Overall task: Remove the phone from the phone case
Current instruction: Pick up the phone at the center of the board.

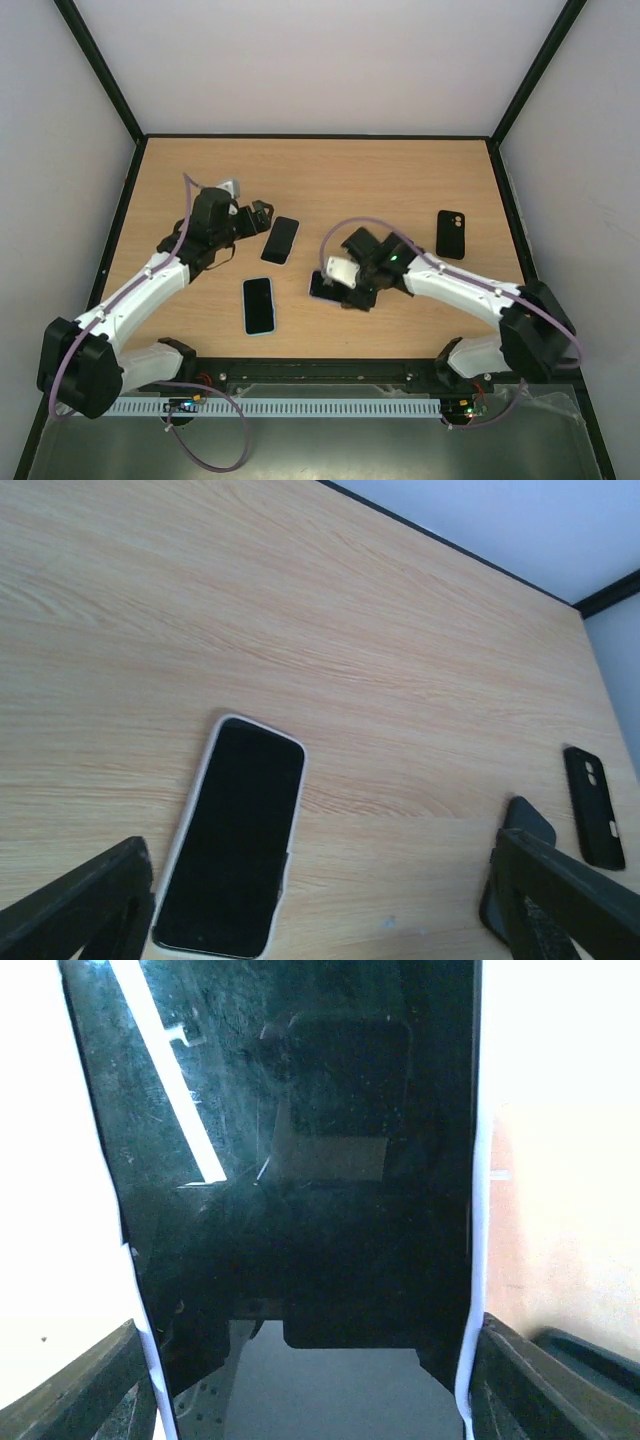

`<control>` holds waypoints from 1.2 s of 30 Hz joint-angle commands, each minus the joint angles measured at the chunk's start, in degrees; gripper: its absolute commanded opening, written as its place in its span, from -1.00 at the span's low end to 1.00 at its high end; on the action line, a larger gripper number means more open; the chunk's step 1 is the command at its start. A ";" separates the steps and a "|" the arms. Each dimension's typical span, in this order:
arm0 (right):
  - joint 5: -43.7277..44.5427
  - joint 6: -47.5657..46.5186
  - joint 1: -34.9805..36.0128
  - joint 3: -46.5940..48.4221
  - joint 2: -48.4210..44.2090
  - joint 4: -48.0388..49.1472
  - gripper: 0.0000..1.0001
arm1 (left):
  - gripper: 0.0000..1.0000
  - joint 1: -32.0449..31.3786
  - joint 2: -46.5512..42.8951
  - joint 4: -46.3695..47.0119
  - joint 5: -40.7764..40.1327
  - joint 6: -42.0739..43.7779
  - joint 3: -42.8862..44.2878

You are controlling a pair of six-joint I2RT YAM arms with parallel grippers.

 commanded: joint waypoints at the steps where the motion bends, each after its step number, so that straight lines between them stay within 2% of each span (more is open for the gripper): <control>1: -4.22 10.87 -7.31 3.26 -4.93 5.93 -0.72 | 0.72 -0.67 -2.33 12.92 6.38 -8.47 -6.36; 2: -4.34 14.19 -8.84 3.09 -5.27 8.11 -0.85 | 0.68 -1.64 -2.49 16.15 6.47 -9.57 -7.22; 7: -8.02 26.02 -15.49 2.52 -6.22 15.49 -0.88 | 0.60 -10.81 0.56 23.31 1.15 -10.33 -5.94; 9: -7.42 30.01 -16.27 2.09 -6.80 17.61 -0.96 | 0.60 -13.36 3.11 26.03 1.04 -11.44 -5.12; 14: -6.90 33.87 -16.60 -0.23 -10.01 21.62 -0.96 | 0.54 -18.32 12.52 28.94 1.00 -13.07 -0.15; 24: -4.21 38.67 -16.69 -3.04 -12.29 25.11 -0.96 | -0.01 -22.13 21.74 33.36 2.68 -13.69 5.69; 28: -3.92 40.09 -16.69 -3.49 -13.02 25.87 -0.96 | -0.35 -23.08 24.76 32.94 3.18 -13.90 7.75; 32: -1.25 40.95 -16.69 -4.31 -14.36 27.03 -0.96 | -0.36 -23.99 26.53 32.11 3.80 -14.38 9.39; 36: -0.21 41.68 -16.74 -5.08 -15.69 28.16 -0.96 | -0.27 -24.38 26.66 31.93 4.60 -14.48 9.82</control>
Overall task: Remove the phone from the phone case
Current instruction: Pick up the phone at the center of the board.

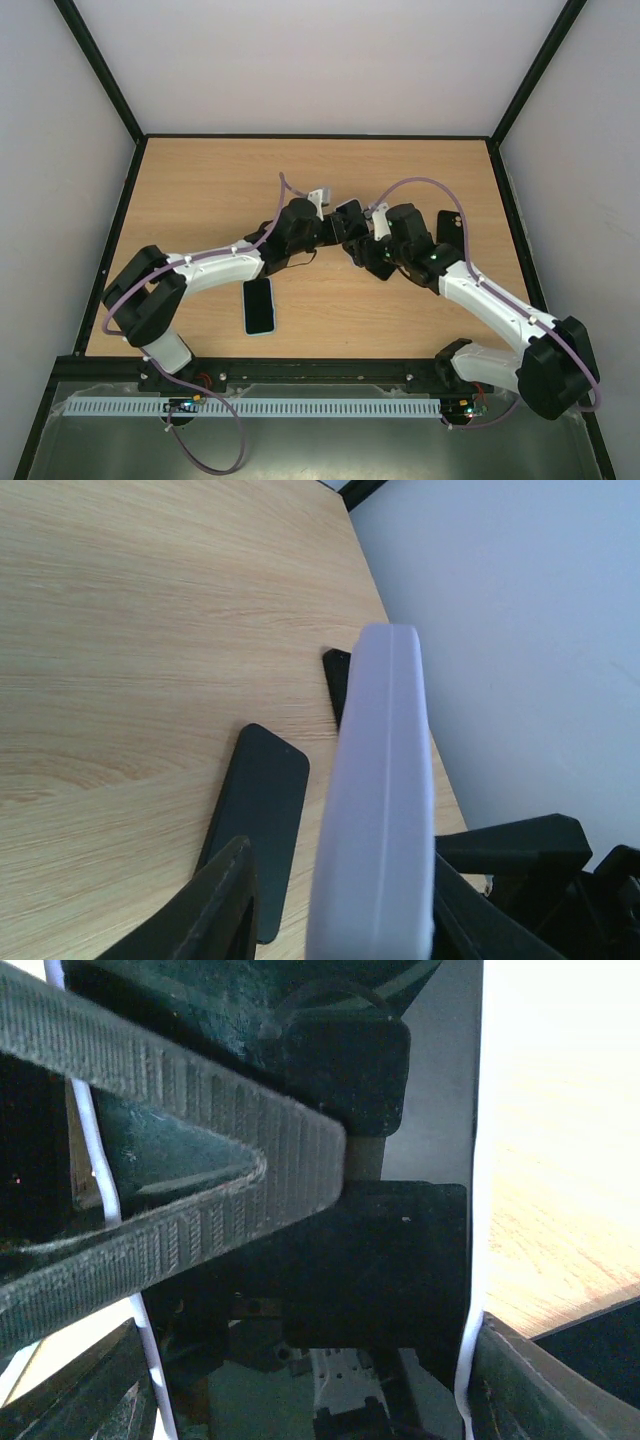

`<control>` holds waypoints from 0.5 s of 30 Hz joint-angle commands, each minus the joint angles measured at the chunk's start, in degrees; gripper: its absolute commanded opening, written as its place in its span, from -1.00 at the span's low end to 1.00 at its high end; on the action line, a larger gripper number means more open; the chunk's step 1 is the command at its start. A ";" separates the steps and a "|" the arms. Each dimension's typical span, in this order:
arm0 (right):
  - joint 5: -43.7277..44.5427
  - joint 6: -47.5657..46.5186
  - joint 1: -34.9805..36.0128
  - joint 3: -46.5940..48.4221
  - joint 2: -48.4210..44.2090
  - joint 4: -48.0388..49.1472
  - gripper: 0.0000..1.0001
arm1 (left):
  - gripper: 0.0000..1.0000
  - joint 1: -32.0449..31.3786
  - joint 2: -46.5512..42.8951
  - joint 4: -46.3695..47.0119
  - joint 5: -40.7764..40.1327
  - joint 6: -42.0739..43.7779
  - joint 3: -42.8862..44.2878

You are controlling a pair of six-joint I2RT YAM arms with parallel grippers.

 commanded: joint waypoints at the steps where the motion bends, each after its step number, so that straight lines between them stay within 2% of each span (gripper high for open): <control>1: 2.47 1.76 -0.25 -0.24 -2.69 5.57 -0.96 | -0.27 -0.63 0.25 0.75 1.42 -0.23 2.08; 4: 2.87 1.72 -0.26 -0.29 -2.33 5.85 -0.96 | -0.30 -0.74 0.24 0.44 2.02 -0.47 2.03; 6: 2.72 1.52 -0.26 -0.38 -2.12 6.07 -0.96 | -0.39 -0.74 0.32 0.66 2.30 -0.26 1.99; 9: 2.09 1.25 -0.26 -0.50 -1.98 6.09 -0.94 | -0.66 -0.72 0.57 1.51 2.92 0.32 1.87; 11: 1.29 0.23 -0.26 -0.40 -2.13 5.90 -0.84 | -0.90 -0.71 0.79 2.16 3.51 1.04 1.99; 13: -0.03 -1.52 -0.26 -0.12 -2.34 5.53 -0.59 | -0.95 -0.28 0.55 1.57 3.35 1.85 2.80; 14: -1.29 -3.11 -0.26 0.24 -2.30 5.19 -0.21 | -0.95 0.26 0.34 0.95 3.62 2.43 3.38; 15: -2.90 -4.55 -0.26 0.76 -2.13 4.42 0.05 | -0.95 1.10 -0.02 0.01 4.22 3.48 4.20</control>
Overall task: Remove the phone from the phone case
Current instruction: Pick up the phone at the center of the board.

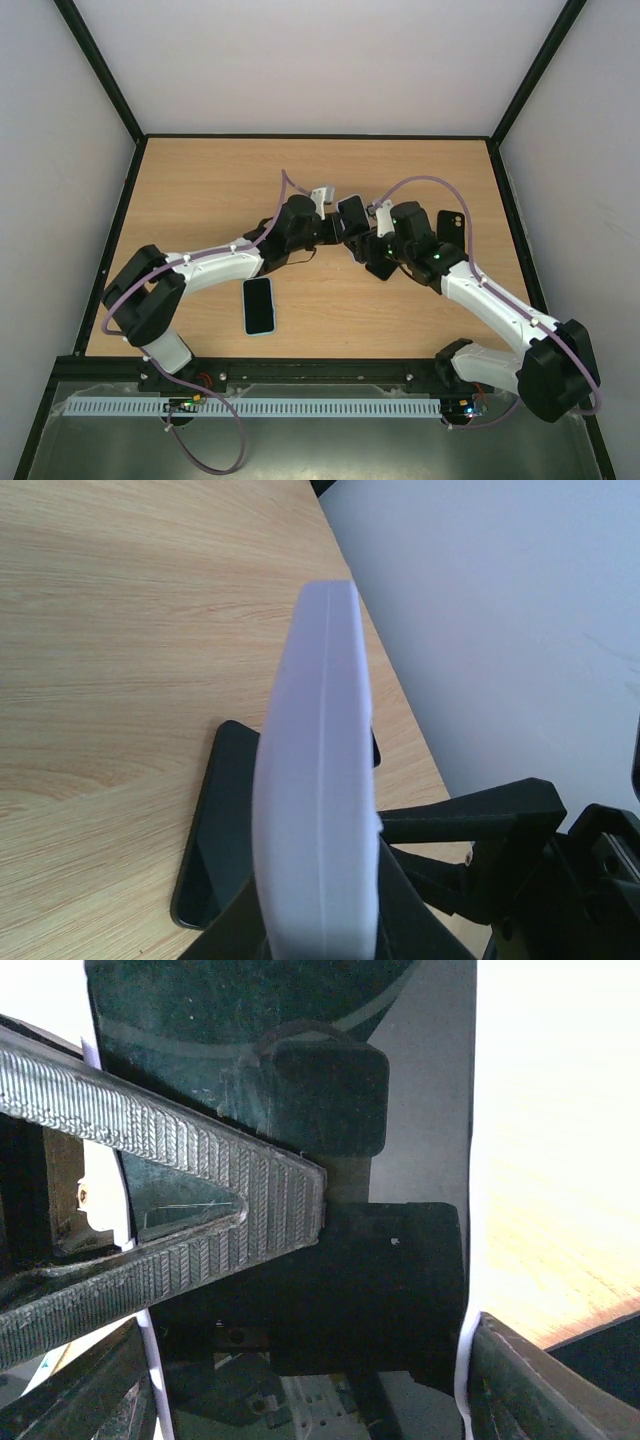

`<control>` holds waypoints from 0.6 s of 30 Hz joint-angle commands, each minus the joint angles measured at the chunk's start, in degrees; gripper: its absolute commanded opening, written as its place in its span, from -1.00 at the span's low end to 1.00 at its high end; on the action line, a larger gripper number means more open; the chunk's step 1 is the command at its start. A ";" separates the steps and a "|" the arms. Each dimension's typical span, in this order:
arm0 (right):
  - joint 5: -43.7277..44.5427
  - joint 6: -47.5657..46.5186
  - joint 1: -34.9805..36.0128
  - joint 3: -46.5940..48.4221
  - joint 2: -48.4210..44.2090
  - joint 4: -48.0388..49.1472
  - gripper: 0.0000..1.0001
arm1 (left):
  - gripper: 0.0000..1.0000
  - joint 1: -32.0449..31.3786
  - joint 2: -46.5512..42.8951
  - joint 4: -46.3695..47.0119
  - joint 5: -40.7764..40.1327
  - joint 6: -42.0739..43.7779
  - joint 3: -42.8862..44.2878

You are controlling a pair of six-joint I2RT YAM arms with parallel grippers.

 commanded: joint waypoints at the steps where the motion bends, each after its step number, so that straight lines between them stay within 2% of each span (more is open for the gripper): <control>1: -3.78 -6.98 0.66 1.98 -0.76 1.65 0.27 | -0.95 1.95 -0.57 -1.22 1.25 2.96 4.21; 2: -4.51 -7.59 0.66 2.98 -0.43 0.13 0.47 | -0.95 3.16 -1.26 -1.96 2.30 4.77 4.78; 3: -4.98 -8.34 0.66 4.17 -0.21 -1.48 0.57 | -0.95 4.50 -2.04 -2.47 3.60 6.34 5.30; 6: -6.42 -10.23 0.47 7.08 -0.82 -5.30 0.73 | -0.95 8.96 -4.20 -5.25 8.84 10.68 6.55; 10: -13.63 -11.06 -4.22 10.75 -3.00 -8.90 0.78 | -0.95 11.57 -7.45 -4.04 11.28 12.33 2.17; 14: -19.98 -14.66 -8.66 14.98 -1.89 -14.04 0.78 | -0.95 13.34 -12.39 5.00 21.40 14.19 -5.29; 16: -24.84 -18.83 -10.47 15.99 -0.76 -17.09 0.74 | -0.95 13.62 -14.47 7.40 27.65 15.59 -6.59; 18: -32.25 -29.67 -11.34 17.80 0.92 -26.25 0.66 | -0.95 13.52 -15.79 6.25 33.51 17.70 -5.73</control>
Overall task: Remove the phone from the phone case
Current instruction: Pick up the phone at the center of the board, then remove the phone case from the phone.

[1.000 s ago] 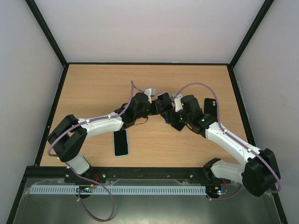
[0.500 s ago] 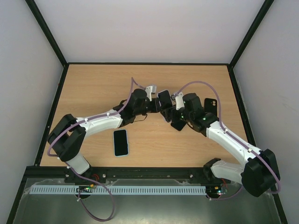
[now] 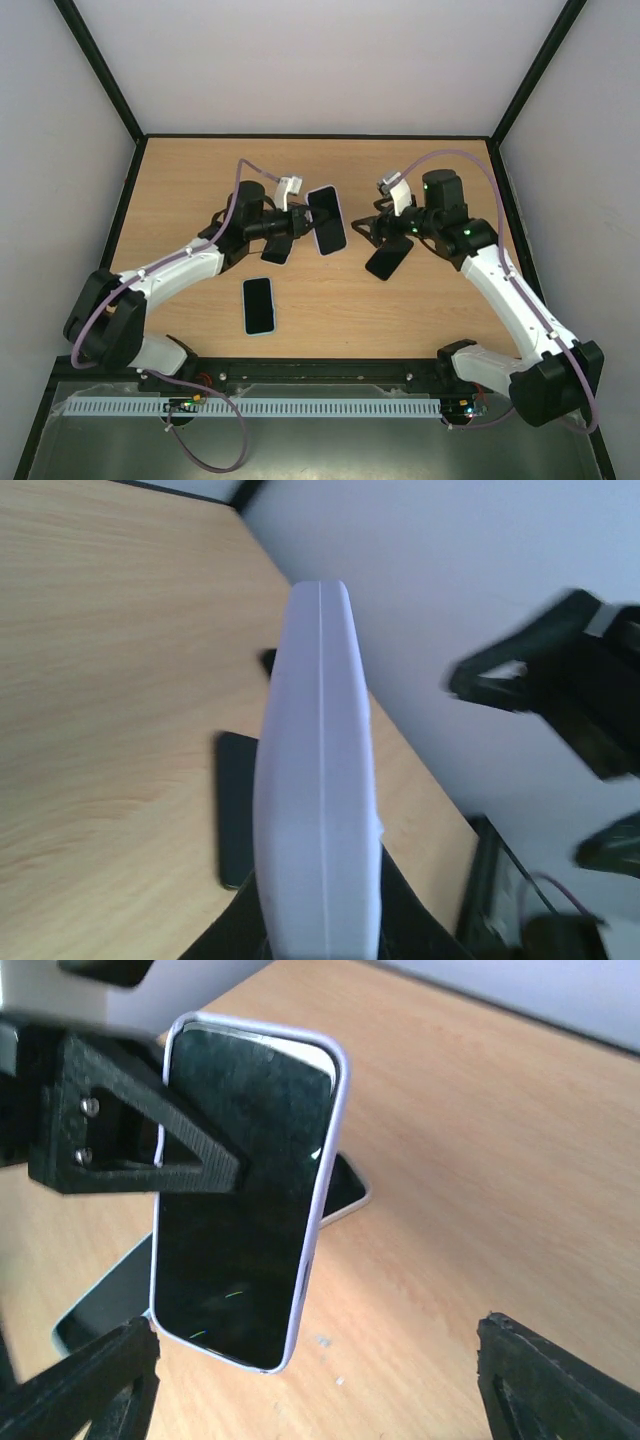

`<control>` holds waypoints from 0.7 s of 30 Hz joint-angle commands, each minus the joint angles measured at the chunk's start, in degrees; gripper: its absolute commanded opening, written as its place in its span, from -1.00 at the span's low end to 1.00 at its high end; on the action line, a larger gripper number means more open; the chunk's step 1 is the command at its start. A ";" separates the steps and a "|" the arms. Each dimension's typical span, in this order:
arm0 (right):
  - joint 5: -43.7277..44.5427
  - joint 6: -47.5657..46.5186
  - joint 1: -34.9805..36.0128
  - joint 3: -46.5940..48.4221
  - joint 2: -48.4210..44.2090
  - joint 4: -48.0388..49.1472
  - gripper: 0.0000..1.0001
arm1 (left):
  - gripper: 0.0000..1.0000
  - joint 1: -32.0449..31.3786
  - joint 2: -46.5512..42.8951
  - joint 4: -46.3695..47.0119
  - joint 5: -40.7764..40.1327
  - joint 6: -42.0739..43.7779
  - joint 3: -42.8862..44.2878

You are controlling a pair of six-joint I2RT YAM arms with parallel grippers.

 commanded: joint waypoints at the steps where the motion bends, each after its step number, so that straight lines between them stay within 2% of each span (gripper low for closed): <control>1: -16.69 -23.88 -1.66 4.10 3.07 -19.88 0.62 | -0.95 -0.29 -4.78 6.46 17.78 5.84 1.35; 4: -23.98 -43.47 -1.56 5.09 4.15 -34.16 0.57 | -0.95 -0.28 -6.47 3.97 25.46 8.59 2.68; 9: -28.79 -58.21 -1.38 3.45 4.47 -45.94 0.46 | -0.95 -0.62 -7.37 2.59 31.47 9.95 3.88; 13: -30.77 -59.97 -0.73 1.95 4.93 -46.93 0.32 | -0.95 -2.10 -6.96 3.75 32.57 9.62 4.27; 21: -37.30 -55.41 0.25 1.90 5.99 -42.73 0.01 | -0.95 -5.07 -4.70 8.41 34.94 6.72 5.22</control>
